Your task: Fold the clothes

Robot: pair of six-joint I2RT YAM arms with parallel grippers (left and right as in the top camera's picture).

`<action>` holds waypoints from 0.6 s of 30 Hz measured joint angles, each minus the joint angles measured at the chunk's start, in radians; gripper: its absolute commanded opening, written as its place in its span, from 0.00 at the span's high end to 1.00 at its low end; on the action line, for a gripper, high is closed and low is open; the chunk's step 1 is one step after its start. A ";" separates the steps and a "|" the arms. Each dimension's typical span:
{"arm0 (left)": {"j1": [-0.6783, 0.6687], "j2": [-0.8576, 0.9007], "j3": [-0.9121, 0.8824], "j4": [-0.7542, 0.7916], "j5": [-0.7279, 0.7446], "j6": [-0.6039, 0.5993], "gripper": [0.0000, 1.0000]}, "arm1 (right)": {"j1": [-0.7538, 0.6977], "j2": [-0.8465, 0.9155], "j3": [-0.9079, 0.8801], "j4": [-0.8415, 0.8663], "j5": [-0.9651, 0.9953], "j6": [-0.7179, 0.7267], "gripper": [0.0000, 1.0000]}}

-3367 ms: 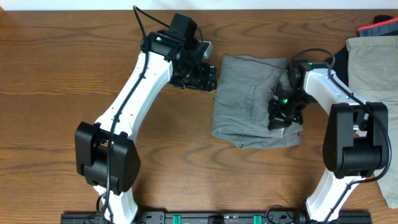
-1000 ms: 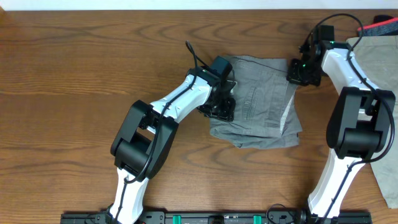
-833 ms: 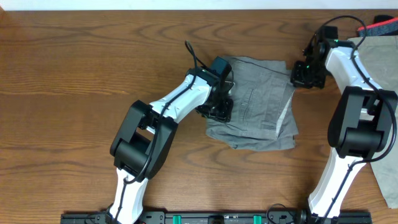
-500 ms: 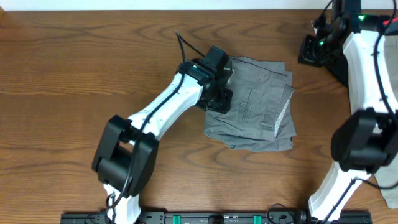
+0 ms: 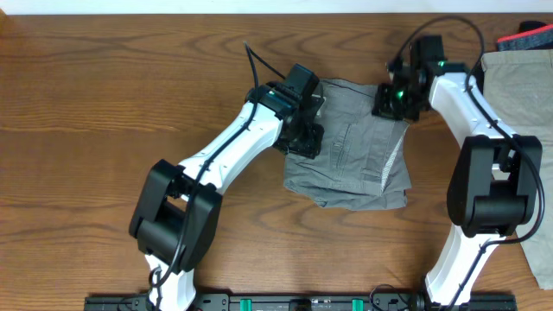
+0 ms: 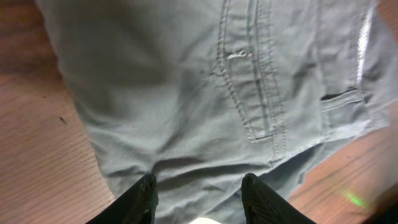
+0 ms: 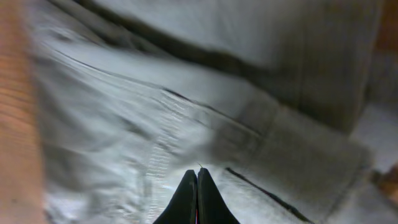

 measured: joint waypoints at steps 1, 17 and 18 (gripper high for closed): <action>-0.002 0.011 0.000 0.000 0.000 0.000 0.54 | -0.004 0.000 -0.025 0.018 0.000 0.006 0.99; -0.010 0.137 0.000 0.009 0.004 0.000 0.54 | -0.071 -0.005 -0.113 0.079 0.087 0.030 0.99; -0.011 0.140 0.000 0.011 0.004 0.000 0.55 | -0.074 -0.005 -0.113 0.077 0.087 0.030 0.99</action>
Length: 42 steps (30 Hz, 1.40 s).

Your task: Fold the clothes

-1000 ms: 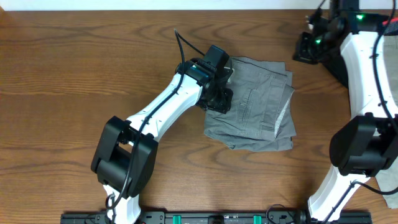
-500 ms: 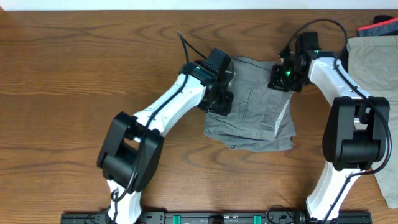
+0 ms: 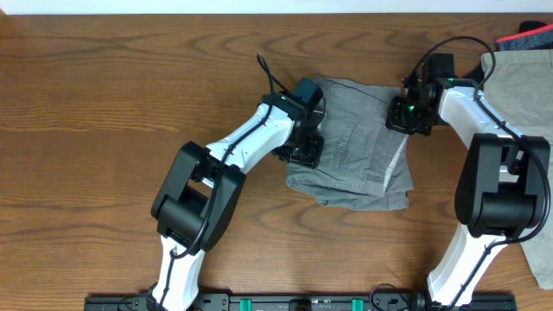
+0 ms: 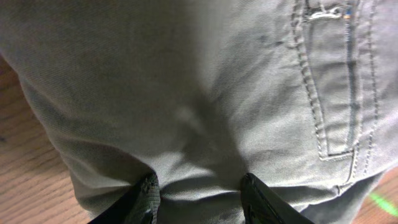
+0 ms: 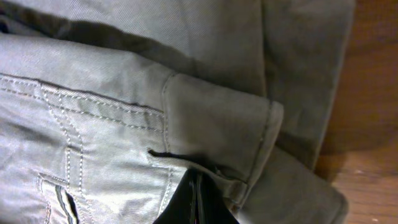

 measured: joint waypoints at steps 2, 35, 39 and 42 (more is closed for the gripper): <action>0.000 0.003 0.000 0.001 -0.001 0.000 0.54 | -0.010 0.000 0.005 -0.019 0.006 0.000 0.99; 0.000 0.003 0.000 0.011 -0.027 0.000 0.54 | 0.197 -0.007 -0.021 -0.510 -0.185 -0.149 0.99; 0.000 0.003 0.000 0.011 -0.027 0.000 0.54 | 0.192 -0.007 -0.095 -0.494 -0.177 -0.121 0.99; 0.004 0.003 0.000 0.011 -0.027 0.000 0.54 | 0.172 -0.007 -0.124 -0.494 -0.149 -0.086 0.99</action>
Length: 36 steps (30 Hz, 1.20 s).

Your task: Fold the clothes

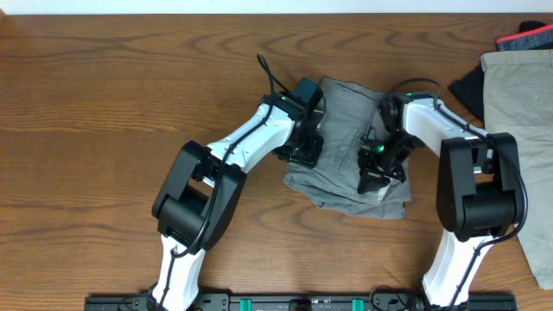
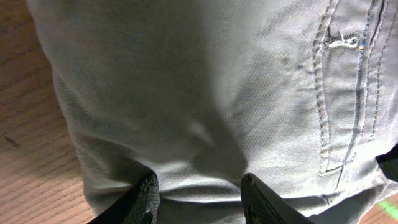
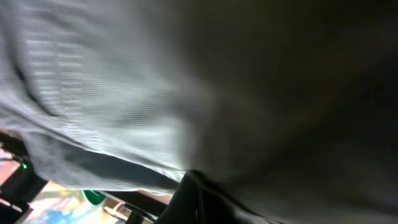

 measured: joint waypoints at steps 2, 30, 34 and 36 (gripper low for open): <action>0.007 0.000 0.000 0.000 0.000 0.000 0.54 | -0.017 0.000 -0.005 -0.004 0.020 0.021 0.99; 0.071 -0.032 0.000 0.052 0.033 0.000 0.53 | -0.202 -0.029 0.403 0.119 0.224 0.072 0.73; 0.071 -0.032 0.000 0.051 0.039 0.000 0.53 | -0.202 -0.022 0.398 0.217 0.224 0.072 0.89; 0.071 -0.032 0.000 0.050 0.042 0.000 0.53 | -0.202 -0.015 0.391 0.254 0.224 0.071 0.93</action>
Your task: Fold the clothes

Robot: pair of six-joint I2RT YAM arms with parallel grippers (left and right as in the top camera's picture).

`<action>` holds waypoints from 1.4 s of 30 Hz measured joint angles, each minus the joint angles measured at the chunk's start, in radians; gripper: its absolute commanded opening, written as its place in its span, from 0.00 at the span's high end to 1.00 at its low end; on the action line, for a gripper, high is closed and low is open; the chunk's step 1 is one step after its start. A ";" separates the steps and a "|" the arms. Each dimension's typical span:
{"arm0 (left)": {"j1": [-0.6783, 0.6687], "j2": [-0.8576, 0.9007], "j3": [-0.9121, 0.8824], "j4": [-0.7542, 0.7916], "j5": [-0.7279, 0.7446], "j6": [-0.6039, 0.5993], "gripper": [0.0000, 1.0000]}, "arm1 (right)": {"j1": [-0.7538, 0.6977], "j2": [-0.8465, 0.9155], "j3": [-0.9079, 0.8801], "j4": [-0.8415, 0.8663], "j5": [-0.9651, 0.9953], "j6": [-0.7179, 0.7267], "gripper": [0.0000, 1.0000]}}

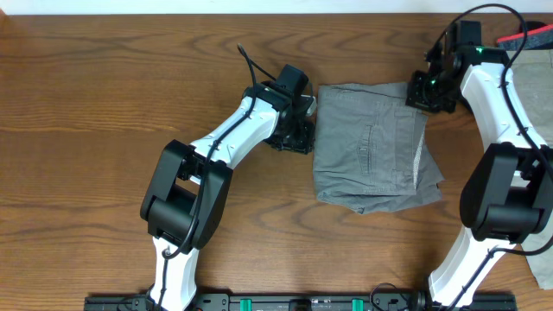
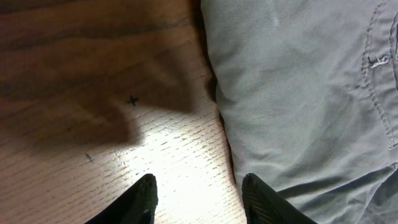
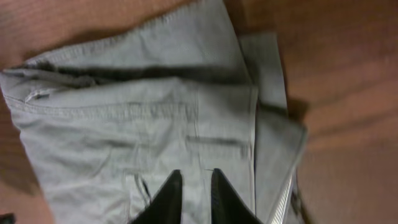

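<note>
A pair of grey shorts (image 1: 371,142) lies folded into a rough rectangle on the wooden table (image 1: 104,104), right of centre. My left gripper (image 1: 298,131) is open just off the left edge of the shorts (image 2: 298,93). Bare wood shows between its fingertips (image 2: 147,198), and nothing is held. My right gripper (image 1: 429,91) hovers at the far right corner of the shorts (image 3: 143,124). Its jaws are slightly parted, with nothing between them.
A beige garment (image 1: 529,82) lies at the table's right edge, with a red and dark item (image 1: 527,36) behind it. A black rail (image 1: 285,302) runs along the front edge. Both arm bases stand near the front.
The shorts now lie further right and squarer. My left gripper has moved from on top of the cloth to the bare wood beside it. My right gripper has moved from the lower middle to the far right corner, and its jaws have parted.
At first my left gripper was open on the left part of the shorts and my right was shut at their far right corner. The right was then shut at the right edge, later low over the middle. Now both are off the cloth, which lies as a neater rectangle.
</note>
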 measured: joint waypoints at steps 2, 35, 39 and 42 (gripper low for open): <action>0.000 0.000 0.000 -0.002 0.000 0.000 0.53 | 0.000 0.014 -0.011 0.022 0.000 0.000 0.95; 0.000 0.000 0.000 0.065 0.097 0.012 0.16 | 0.000 0.142 0.585 -0.429 0.071 0.035 0.21; 0.000 0.006 0.000 0.097 0.134 0.012 0.16 | 0.000 0.142 0.611 -0.467 -0.025 0.008 0.22; 0.000 0.027 0.000 0.122 0.159 0.011 0.16 | 0.000 0.143 0.611 -0.475 -0.068 -0.008 0.22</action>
